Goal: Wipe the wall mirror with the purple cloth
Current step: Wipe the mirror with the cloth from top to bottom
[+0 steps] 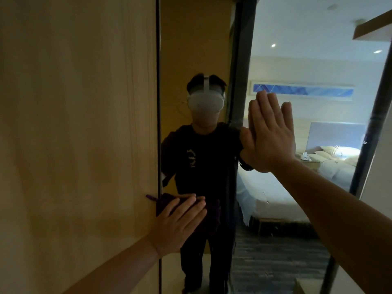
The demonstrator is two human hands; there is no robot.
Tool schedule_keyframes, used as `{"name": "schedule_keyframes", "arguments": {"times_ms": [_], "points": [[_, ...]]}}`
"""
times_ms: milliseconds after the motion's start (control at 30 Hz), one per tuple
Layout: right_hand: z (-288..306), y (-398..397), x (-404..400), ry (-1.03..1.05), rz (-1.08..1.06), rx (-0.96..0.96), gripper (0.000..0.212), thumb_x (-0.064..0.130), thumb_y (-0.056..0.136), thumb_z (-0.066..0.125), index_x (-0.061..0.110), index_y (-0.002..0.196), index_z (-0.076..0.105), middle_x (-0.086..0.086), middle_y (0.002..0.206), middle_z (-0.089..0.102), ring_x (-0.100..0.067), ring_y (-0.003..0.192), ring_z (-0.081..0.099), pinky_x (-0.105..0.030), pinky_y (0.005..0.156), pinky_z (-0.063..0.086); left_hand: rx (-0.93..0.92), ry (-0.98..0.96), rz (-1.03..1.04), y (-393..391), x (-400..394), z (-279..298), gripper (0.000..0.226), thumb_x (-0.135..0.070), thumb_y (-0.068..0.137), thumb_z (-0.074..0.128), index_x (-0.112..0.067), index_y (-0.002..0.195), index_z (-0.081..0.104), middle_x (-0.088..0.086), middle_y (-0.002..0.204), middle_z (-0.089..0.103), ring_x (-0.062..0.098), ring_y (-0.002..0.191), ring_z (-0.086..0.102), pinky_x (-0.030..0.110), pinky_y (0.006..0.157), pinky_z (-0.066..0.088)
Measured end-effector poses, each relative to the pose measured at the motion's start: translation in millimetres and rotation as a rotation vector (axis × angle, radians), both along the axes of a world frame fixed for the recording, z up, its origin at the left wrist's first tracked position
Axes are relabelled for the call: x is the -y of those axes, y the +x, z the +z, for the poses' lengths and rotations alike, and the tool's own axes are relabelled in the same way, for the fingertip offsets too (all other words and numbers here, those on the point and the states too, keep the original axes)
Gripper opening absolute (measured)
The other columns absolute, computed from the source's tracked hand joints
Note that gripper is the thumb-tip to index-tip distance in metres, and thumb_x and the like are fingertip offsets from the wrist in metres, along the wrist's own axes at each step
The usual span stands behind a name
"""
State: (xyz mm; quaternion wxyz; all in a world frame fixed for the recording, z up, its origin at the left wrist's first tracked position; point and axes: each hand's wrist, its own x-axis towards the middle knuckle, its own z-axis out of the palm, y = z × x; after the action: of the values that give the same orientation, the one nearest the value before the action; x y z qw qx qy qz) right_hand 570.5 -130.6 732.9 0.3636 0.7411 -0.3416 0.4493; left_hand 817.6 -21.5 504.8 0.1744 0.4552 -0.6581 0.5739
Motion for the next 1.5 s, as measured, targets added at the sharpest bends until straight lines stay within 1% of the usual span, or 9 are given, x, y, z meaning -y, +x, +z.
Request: {"name": "schedule_keyframes", "arguments": {"times_ms": [100, 233, 433, 533, 633, 1033, 1200, 1333, 1500], "points": [[4, -3, -3, 0.036, 0.032, -0.024, 0.064, 0.047, 0.102, 0.025, 0.011, 0.155, 0.020, -0.009, 0.165, 0.009, -0.023, 0.152, -0.004, -0.046, 0.122, -0.004, -0.035, 0.069, -0.001, -8, -8, -1, 0.039, -0.021, 0.104, 0.040, -0.021, 0.142, 0.050, -0.002, 0.147, 0.048, 0.022, 0.134, 0.047, 0.041, 0.105, 0.039], [9, -27, -6, 0.090, 0.090, 0.027, 0.063, 0.047, 0.103, 0.031, 0.021, 0.157, 0.010, -0.001, 0.165, 0.002, -0.016, 0.152, -0.008, -0.039, 0.123, -0.007, -0.145, -0.069, -0.171, -38, -15, 89, 0.036, -0.013, 0.100, 0.045, -0.016, 0.136, 0.050, 0.002, 0.126, 0.055, 0.024, 0.106, 0.057, 0.040, 0.086, 0.043], [14, -96, 12, 0.133, 0.008, 0.131, 0.068, 0.049, 0.101, 0.013, 0.010, 0.156, 0.014, -0.011, 0.165, 0.007, -0.021, 0.151, -0.007, -0.047, 0.122, -0.002, -0.190, -0.389, -0.147, -88, -1, 334, 0.045, -0.021, 0.092, 0.061, -0.010, 0.135, 0.054, 0.010, 0.128, 0.061, 0.031, 0.112, 0.053, 0.041, 0.094, 0.041], [9, -108, 34, 0.078, 0.000, 0.099, 0.062, 0.041, 0.103, 0.017, 0.006, 0.154, 0.018, -0.016, 0.163, 0.013, -0.027, 0.152, -0.001, -0.051, 0.122, 0.002, -0.270, -0.290, -0.037, -105, 21, 380, 0.050, -0.033, 0.099, 0.048, -0.010, 0.144, 0.046, 0.010, 0.145, 0.050, 0.032, 0.132, 0.046, 0.045, 0.107, 0.036], [6, -107, 41, 0.033, 0.055, 0.121, 0.062, 0.039, 0.102, 0.020, 0.003, 0.153, 0.022, -0.018, 0.162, 0.017, -0.033, 0.151, 0.007, -0.053, 0.121, 0.004, -0.258, -0.206, 0.054, -109, 49, 347, 0.057, -0.040, 0.103, 0.040, -0.010, 0.151, 0.034, 0.010, 0.158, 0.033, 0.029, 0.146, 0.029, 0.047, 0.116, 0.024], [2, -104, 50, -0.065, 0.070, 0.150, 0.060, 0.041, 0.104, 0.014, 0.007, 0.153, 0.022, -0.015, 0.162, 0.019, -0.030, 0.151, 0.010, -0.049, 0.121, 0.003, -0.018, -0.092, 0.011, -95, 51, 85, 0.066, -0.041, 0.101, 0.055, -0.009, 0.153, 0.029, 0.011, 0.158, 0.033, 0.029, 0.147, 0.028, 0.050, 0.118, 0.028], [5, -108, 44, 0.012, 0.051, 0.119, 0.062, 0.042, 0.103, 0.015, 0.006, 0.154, 0.020, -0.015, 0.163, 0.016, -0.030, 0.151, 0.006, -0.051, 0.121, 0.002, -0.056, -0.108, -0.022, -97, 48, 74, 0.058, -0.028, 0.099, 0.057, -0.014, 0.151, 0.035, 0.005, 0.156, 0.038, 0.027, 0.142, 0.039, 0.048, 0.114, 0.033], [9, -118, 38, 0.086, 0.042, 0.040, 0.064, 0.044, 0.103, 0.014, 0.008, 0.155, 0.015, -0.012, 0.164, 0.008, -0.024, 0.152, -0.003, -0.049, 0.123, 0.002, -0.108, -0.070, -0.091, -103, 40, 89, 0.042, -0.015, 0.097, 0.057, -0.015, 0.139, 0.053, 0.005, 0.140, 0.052, 0.027, 0.116, 0.059, 0.042, 0.094, 0.045], [14, -158, 44, 0.151, -0.027, 0.109, 0.064, 0.047, 0.102, 0.015, 0.011, 0.155, 0.016, -0.011, 0.164, 0.010, -0.026, 0.152, 0.000, -0.051, 0.122, 0.004, -0.220, -0.198, -0.202, -138, 35, 195, 0.037, -0.011, 0.092, 0.062, -0.007, 0.128, 0.062, 0.011, 0.118, 0.065, 0.029, 0.105, 0.052, 0.040, 0.085, 0.041]]}}
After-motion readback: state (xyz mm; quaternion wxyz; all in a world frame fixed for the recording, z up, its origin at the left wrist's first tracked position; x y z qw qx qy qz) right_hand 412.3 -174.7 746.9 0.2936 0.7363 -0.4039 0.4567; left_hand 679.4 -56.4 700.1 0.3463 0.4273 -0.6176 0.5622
